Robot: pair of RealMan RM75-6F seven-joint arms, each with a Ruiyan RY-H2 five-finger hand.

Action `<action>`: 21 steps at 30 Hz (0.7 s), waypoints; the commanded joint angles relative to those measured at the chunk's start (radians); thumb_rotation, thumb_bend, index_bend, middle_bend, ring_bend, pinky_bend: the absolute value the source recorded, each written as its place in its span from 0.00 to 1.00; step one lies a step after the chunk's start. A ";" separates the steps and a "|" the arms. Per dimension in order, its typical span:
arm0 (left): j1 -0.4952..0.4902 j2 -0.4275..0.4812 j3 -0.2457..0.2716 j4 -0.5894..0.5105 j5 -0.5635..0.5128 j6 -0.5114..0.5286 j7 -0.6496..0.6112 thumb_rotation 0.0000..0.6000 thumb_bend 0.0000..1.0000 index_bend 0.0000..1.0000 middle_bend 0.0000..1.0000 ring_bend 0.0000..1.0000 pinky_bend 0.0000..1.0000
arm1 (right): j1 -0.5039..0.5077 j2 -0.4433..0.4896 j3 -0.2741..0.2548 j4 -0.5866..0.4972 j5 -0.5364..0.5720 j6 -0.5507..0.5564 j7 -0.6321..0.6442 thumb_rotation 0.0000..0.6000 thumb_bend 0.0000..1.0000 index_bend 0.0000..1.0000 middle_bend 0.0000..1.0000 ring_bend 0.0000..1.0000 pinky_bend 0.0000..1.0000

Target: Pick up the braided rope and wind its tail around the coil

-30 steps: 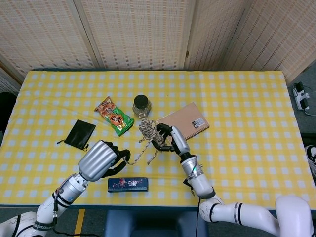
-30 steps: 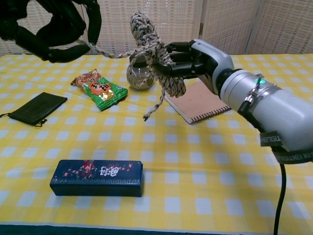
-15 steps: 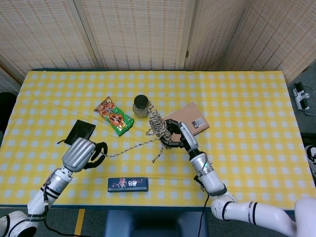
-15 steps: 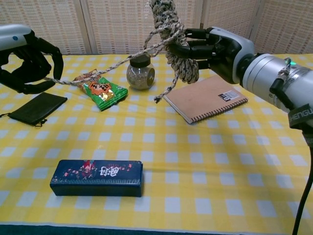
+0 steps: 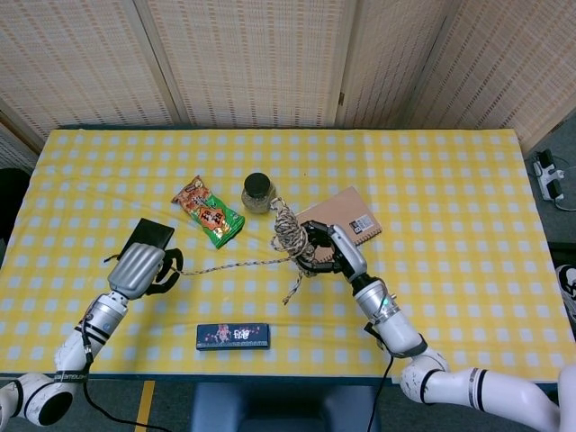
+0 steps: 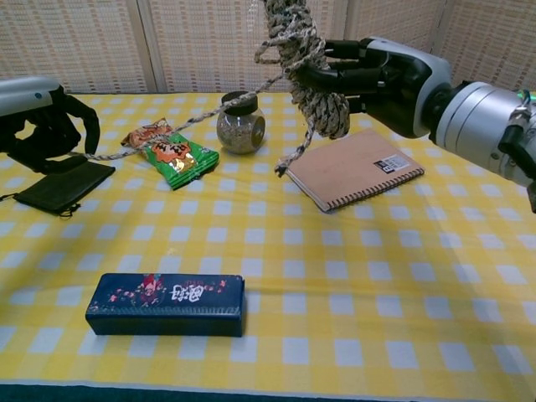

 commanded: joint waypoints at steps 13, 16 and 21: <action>-0.037 -0.031 -0.034 0.050 -0.084 -0.045 0.122 1.00 0.51 0.64 0.87 0.82 0.80 | -0.011 0.095 -0.092 -0.046 -0.165 0.018 0.091 1.00 0.63 0.84 0.69 0.71 0.63; -0.056 -0.024 -0.047 0.037 -0.084 -0.050 0.159 1.00 0.51 0.64 0.87 0.82 0.80 | 0.001 0.126 -0.118 -0.067 -0.197 0.003 0.067 1.00 0.63 0.84 0.69 0.71 0.63; -0.088 -0.009 -0.068 -0.007 -0.049 -0.029 0.241 1.00 0.51 0.64 0.87 0.82 0.80 | 0.032 0.159 -0.152 -0.113 -0.214 -0.044 0.004 1.00 0.63 0.84 0.69 0.71 0.63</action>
